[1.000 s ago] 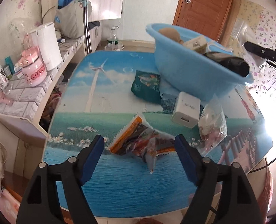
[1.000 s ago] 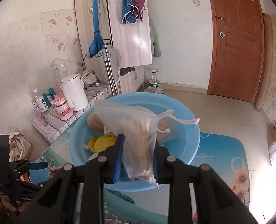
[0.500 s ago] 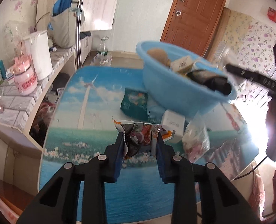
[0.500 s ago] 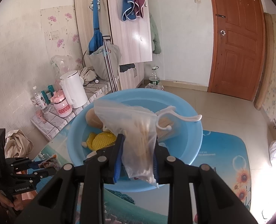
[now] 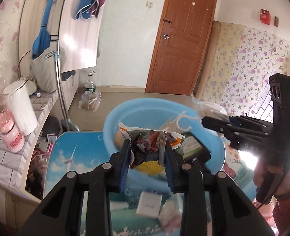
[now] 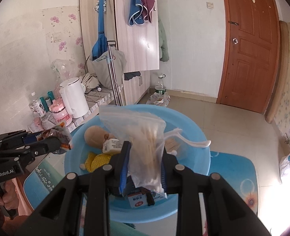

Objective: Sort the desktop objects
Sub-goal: 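Drop the swab bag into the basin with right tool while left tool drops the snack bag in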

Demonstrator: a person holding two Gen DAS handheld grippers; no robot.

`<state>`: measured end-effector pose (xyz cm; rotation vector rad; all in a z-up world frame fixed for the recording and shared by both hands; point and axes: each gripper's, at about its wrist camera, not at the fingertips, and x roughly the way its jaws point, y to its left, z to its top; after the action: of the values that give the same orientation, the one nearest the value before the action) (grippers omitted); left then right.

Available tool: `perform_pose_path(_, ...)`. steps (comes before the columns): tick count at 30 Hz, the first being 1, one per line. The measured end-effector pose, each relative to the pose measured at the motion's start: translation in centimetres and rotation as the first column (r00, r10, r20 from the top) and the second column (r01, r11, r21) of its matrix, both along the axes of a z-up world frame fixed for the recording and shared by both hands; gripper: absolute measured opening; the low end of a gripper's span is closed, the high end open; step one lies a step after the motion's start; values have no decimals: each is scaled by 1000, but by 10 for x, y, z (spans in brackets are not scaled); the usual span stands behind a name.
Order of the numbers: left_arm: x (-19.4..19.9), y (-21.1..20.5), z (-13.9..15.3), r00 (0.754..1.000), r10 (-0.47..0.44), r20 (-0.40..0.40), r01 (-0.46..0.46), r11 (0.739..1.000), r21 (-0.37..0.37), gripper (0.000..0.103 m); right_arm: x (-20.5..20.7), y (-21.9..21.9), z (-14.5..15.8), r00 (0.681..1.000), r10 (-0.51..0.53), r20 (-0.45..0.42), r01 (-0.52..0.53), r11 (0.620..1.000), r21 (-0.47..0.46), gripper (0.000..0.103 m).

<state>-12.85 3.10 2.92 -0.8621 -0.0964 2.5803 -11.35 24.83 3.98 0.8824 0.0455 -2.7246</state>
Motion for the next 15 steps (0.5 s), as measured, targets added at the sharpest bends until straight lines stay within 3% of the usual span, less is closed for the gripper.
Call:
perform_pose_path(6, -29, 25, 1, 999, -27, 26, 27, 1000, -10, 35, -21, -3, 7, 1000, 4, -5, -4, 1000, 1, 27)
perform_pose_path(8, -31, 28, 3, 999, -22, 24, 23, 1000, -10, 42, -26, -2, 8, 1000, 4, -2, -4, 1000, -12, 28)
perform_pose_path(9, -32, 28, 4, 1000, -24, 18, 25, 1000, -3, 52, -27, -1, 8, 1000, 5, 0, -5, 1000, -18, 29)
perform_pose_path(10, -31, 28, 6, 1000, -25, 9, 25, 1000, 1, 66, -28, 0, 8, 1000, 7, 1, -7, 1000, -23, 35)
perform_pose_path(12, -27, 26, 8, 1000, -10, -15, 9, 1000, -14, 81, -26, 2, 6, 1000, 7, -4, -7, 999, -37, 54)
perform_pose_path(13, -25, 26, 9, 1000, -1, -29, 1, 1000, -28, 82, -25, 2, 6, 1000, 5, -9, -6, 999, -45, 65)
perform_pose_path(15, -24, 26, 9, 1000, 5, -30, -7, 999, -43, 82, -20, 3, 4, 1000, 7, -20, -8, 999, -53, 69)
